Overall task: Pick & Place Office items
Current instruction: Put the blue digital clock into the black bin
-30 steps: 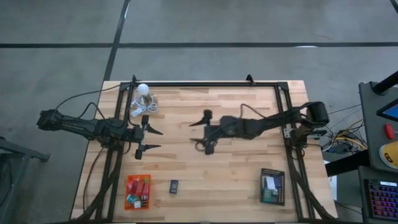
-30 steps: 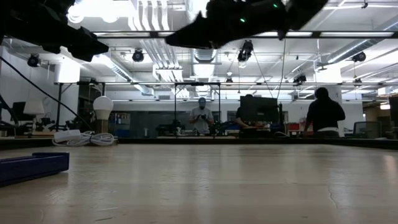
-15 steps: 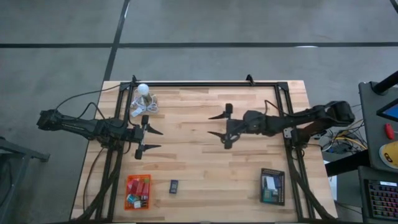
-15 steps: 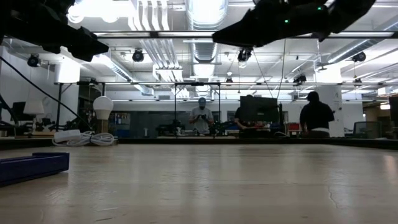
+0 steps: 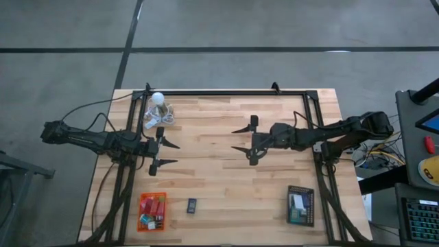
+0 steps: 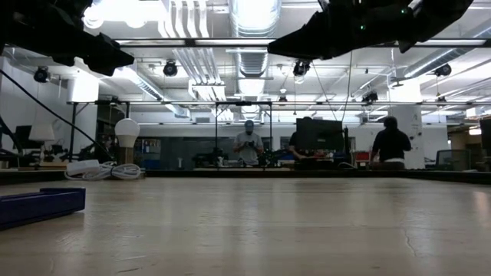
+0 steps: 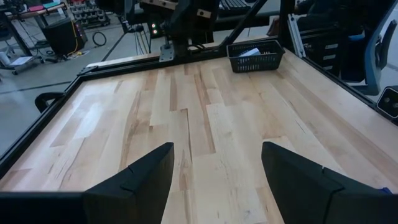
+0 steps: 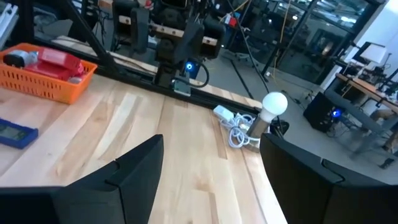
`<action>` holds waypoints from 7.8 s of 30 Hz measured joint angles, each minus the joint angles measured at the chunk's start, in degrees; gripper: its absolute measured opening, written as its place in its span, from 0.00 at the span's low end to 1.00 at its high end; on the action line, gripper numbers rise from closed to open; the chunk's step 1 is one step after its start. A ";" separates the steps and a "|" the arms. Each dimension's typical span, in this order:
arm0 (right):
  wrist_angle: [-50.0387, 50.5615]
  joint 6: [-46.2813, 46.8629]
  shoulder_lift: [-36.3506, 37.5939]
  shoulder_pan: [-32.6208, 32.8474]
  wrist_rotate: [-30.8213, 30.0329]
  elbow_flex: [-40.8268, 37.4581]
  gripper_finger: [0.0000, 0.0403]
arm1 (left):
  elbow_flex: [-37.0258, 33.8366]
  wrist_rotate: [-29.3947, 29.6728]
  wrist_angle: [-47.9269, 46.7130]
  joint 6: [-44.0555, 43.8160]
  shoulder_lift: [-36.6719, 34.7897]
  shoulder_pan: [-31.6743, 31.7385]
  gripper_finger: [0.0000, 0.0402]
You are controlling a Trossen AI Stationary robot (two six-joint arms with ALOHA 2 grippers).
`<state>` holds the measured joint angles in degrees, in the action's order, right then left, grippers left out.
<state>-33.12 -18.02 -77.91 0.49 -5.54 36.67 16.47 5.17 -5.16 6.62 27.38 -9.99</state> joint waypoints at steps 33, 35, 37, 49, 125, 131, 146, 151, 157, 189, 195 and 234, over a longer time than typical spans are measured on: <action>-0.13 0.00 -0.15 0.00 -0.02 0.00 0.65 | 0.00 -7.35 3.14 1.58 2.68 0.08 0.62; -0.13 0.00 -0.15 0.00 -0.02 0.00 0.65 | 0.00 -8.87 6.02 2.18 4.89 0.08 0.62; -0.15 0.00 -0.15 0.00 -0.02 0.00 0.65 | 0.00 -10.22 9.16 3.06 7.91 0.12 0.62; -0.13 0.00 -0.15 0.00 -0.02 -0.02 0.65 | 14.16 -10.55 -0.26 5.23 28.94 0.12 0.62; -0.15 0.00 -0.17 0.00 -0.04 0.04 0.65 | 26.65 -19.47 -20.38 41.41 47.30 -4.97 0.62; -0.16 -0.02 -0.17 0.00 -0.04 0.04 0.65 | 27.84 -22.18 -20.44 42.70 47.30 -4.99 0.62; -0.13 -0.02 -0.17 0.00 -0.04 0.05 0.65 | 32.49 -26.49 -26.09 47.64 55.36 -4.56 0.62; -0.17 0.00 -0.17 -0.01 -0.04 0.06 0.65 | 40.84 -26.79 -33.87 47.69 63.05 -4.89 0.62; -0.15 -0.01 -0.17 -0.01 -0.04 0.06 0.65 | 46.97 -30.30 -37.56 49.25 70.68 -5.91 0.62; -0.17 -0.02 -0.17 0.00 -0.04 0.06 0.65 | 48.79 -31.72 -30.40 58.03 79.80 -9.21 0.62; -0.15 0.00 -0.17 -0.02 -0.04 0.07 0.65 | 45.93 -32.74 -26.02 57.69 79.82 -9.25 0.62; -0.16 0.00 -0.17 -0.01 -0.04 0.07 0.65 | 41.13 -32.67 -18.10 55.09 79.84 -7.31 0.40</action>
<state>-33.29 -18.02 -78.08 0.48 -5.58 36.73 57.60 -27.50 -23.25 61.71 107.22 -17.30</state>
